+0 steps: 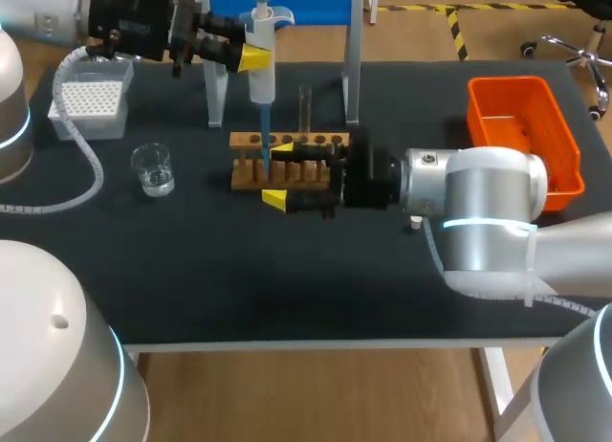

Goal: Invert the test tube, pick up the pipette, mount the tip to pipette, aspirate from beaker and dispense into the tube, eject the tip, return the pipette, and cap with the stopper.

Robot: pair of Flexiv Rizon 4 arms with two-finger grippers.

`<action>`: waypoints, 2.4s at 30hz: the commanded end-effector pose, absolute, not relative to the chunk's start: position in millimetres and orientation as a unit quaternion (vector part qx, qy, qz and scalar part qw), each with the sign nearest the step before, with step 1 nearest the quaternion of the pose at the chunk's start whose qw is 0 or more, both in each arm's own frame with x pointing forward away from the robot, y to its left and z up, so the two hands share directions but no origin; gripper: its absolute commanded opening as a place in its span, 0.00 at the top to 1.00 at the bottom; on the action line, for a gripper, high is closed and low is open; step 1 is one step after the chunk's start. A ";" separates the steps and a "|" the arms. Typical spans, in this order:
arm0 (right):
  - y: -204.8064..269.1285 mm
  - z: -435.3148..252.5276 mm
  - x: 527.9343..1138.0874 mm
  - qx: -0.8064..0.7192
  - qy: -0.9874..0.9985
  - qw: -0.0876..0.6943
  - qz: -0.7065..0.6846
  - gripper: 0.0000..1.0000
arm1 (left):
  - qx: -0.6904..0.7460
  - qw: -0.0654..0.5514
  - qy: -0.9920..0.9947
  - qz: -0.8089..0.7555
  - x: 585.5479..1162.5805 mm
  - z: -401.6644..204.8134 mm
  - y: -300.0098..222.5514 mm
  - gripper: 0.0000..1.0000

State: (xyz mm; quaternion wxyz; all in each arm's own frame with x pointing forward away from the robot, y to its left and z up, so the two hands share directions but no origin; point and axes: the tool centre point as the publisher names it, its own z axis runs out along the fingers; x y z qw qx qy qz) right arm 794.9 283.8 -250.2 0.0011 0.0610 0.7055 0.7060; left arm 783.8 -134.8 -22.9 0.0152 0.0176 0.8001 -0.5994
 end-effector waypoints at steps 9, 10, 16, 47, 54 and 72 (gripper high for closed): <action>278.6 -248.9 795.5 0.057 0.707 -0.004 0.705 0.00 | 0.018 0.015 0.800 -0.600 783.8 -22.8 -134.3 1.00; 278.6 -248.9 795.5 0.057 0.707 -0.004 0.705 0.00 | 0.018 0.015 0.800 -0.600 783.8 -22.8 -134.3 1.00; 278.6 -248.9 795.5 0.057 0.707 -0.004 0.705 0.00 | 0.018 0.015 0.800 -0.600 783.8 -22.8 -134.3 1.00; 278.6 -248.9 795.5 0.057 0.707 -0.004 0.705 0.00 | 0.018 0.015 0.800 -0.600 783.8 -22.8 -134.3 1.00; 278.6 -248.9 795.5 0.057 0.707 -0.004 0.705 0.00 | 0.017 0.016 0.804 -0.594 782.5 -23.6 -117.1 1.00; 278.6 -248.9 795.5 0.057 0.707 -0.004 0.705 0.00 | 0.000 0.036 0.807 -0.589 834.5 -49.0 -24.4 1.00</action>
